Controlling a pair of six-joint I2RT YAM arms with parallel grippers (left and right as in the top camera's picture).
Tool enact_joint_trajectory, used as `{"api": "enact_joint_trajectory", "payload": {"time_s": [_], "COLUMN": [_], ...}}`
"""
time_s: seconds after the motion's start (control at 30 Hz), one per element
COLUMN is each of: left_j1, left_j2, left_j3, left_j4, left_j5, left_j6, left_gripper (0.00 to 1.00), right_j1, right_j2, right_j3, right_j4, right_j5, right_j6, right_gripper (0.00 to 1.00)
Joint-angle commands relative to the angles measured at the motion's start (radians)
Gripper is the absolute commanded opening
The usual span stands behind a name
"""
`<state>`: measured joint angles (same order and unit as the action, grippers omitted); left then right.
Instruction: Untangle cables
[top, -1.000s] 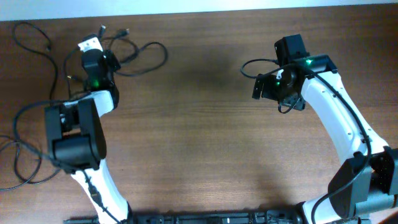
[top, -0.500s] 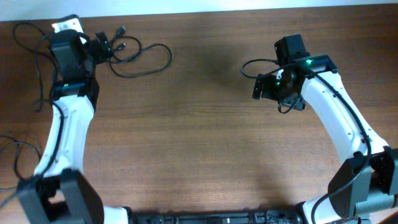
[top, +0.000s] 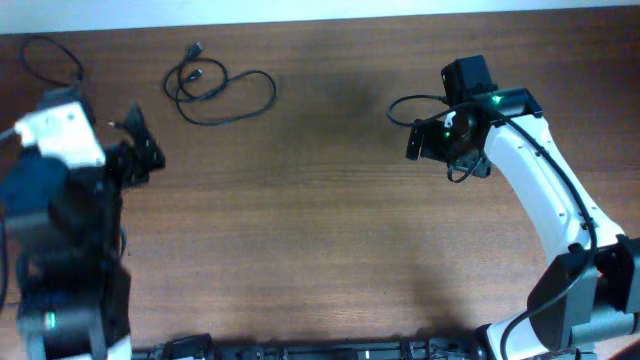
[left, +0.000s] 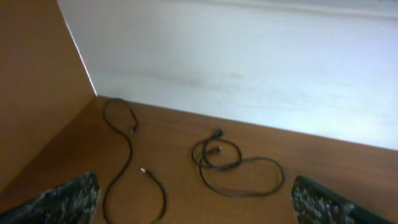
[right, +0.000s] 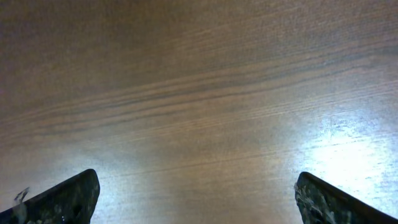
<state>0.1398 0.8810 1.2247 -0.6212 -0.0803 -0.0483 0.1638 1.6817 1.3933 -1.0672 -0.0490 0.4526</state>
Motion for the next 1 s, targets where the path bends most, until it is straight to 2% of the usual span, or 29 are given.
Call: {"api": "enact_joint_trajectory", "payload": {"time_s": [0.0, 0.33, 0.47, 0.67, 0.77, 0.97], "left_j1": [0.005, 0.005, 0.005, -0.019, -0.077, -0.076], "left_j2": [-0.142, -0.262, -0.438, -0.742, -0.816, -0.875], "left_j3": [0.003, 0.002, 0.002, 0.002, 0.002, -0.001], "left_j4": [-0.114, -0.649, -0.887, -0.885, -0.89, -0.888], "left_j5": [0.013, 0.013, 0.013, 0.013, 0.004, -0.006], "left_j6": [0.012, 0.012, 0.012, 0.012, 0.012, 0.012], "left_gripper": [0.99, 0.99, 0.99, 0.99, 0.99, 0.99], "right_j1": [-0.007, -0.007, -0.007, -0.007, -0.007, -0.007], "right_j2": [-0.006, -0.006, -0.006, -0.006, -0.006, -0.006], "right_j3": [0.011, 0.011, 0.011, 0.011, 0.011, 0.011], "right_j4": [-0.003, -0.003, -0.003, -0.003, -0.003, -0.003], "right_j5": [0.009, 0.009, 0.009, 0.009, 0.009, 0.009], "right_j6": [-0.004, -0.003, -0.003, -0.003, -0.003, -0.004], "right_gripper": [0.98, 0.99, 0.99, 0.99, 0.99, 0.98]}}
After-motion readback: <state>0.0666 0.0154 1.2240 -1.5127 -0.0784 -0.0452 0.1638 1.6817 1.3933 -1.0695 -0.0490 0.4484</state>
